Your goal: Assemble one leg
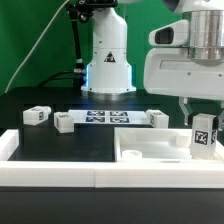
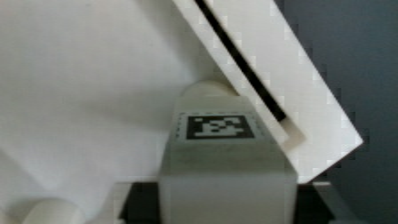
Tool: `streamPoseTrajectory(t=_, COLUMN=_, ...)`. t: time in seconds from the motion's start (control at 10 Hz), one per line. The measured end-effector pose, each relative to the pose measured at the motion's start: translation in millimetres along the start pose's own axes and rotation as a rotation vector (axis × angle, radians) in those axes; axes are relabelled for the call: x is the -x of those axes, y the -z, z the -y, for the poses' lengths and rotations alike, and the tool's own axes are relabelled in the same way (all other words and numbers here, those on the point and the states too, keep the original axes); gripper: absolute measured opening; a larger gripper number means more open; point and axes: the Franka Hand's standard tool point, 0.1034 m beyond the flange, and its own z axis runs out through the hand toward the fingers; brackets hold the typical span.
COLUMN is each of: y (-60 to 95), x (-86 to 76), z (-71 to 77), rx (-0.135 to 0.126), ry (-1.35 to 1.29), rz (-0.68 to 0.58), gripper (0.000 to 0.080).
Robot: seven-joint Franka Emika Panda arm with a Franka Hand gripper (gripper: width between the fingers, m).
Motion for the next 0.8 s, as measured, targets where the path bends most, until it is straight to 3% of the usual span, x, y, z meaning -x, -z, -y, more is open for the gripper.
streamPoseTrajectory(t=0.2, y=-0.1, x=-1.8, z=-1.3, rx=-0.021, ry=-0.245, rz=0.011, gripper=0.0291)
streamPoseTrajectory(t=0.8, y=-0.7, x=3.5, z=1.8, rx=-0.027, ry=-1.006, rz=0.055, gripper=0.0292)
